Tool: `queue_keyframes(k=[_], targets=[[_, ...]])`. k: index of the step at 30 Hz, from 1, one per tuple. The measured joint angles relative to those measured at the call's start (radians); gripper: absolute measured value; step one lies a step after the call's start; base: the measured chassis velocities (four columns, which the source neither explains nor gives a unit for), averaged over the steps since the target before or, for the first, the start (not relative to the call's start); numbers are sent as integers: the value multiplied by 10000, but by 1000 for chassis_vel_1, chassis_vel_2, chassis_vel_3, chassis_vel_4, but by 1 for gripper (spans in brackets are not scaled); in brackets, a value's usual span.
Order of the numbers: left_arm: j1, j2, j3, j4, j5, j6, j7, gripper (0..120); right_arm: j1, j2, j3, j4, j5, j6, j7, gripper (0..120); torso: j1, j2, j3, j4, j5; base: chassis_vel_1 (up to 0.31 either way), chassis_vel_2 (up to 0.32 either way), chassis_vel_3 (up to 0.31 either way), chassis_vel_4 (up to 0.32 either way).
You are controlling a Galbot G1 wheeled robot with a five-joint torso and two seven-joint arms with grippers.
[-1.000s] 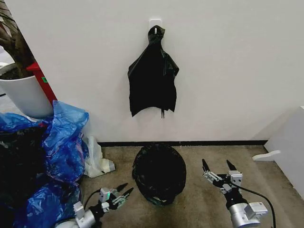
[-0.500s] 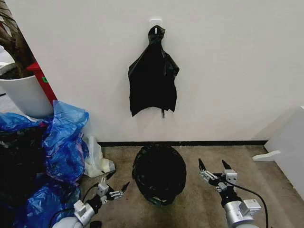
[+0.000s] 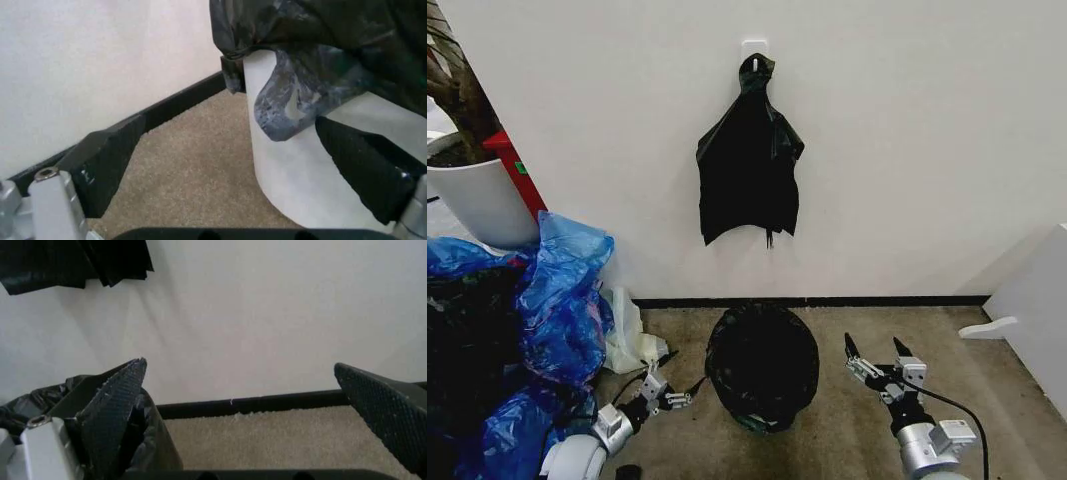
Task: Place the garbage bag over the trash bin.
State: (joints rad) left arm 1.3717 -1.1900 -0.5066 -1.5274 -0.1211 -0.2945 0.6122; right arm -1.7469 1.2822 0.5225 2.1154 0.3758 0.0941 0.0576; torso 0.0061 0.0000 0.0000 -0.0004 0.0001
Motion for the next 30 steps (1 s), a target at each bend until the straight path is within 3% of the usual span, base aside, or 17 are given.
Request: queue_keyframes(k=[19,30], targets=[[-227,154,283,-192,670,147,682,97,-1,-11,50,5,-23,35,-2,100,0,0,0,2,0,0,0,0,0],[-593,261,702,-18,619,326,957,62,-73,-18,-20,9,-149,39,-2,100,0,0,0,1,0,0,0,0,0]])
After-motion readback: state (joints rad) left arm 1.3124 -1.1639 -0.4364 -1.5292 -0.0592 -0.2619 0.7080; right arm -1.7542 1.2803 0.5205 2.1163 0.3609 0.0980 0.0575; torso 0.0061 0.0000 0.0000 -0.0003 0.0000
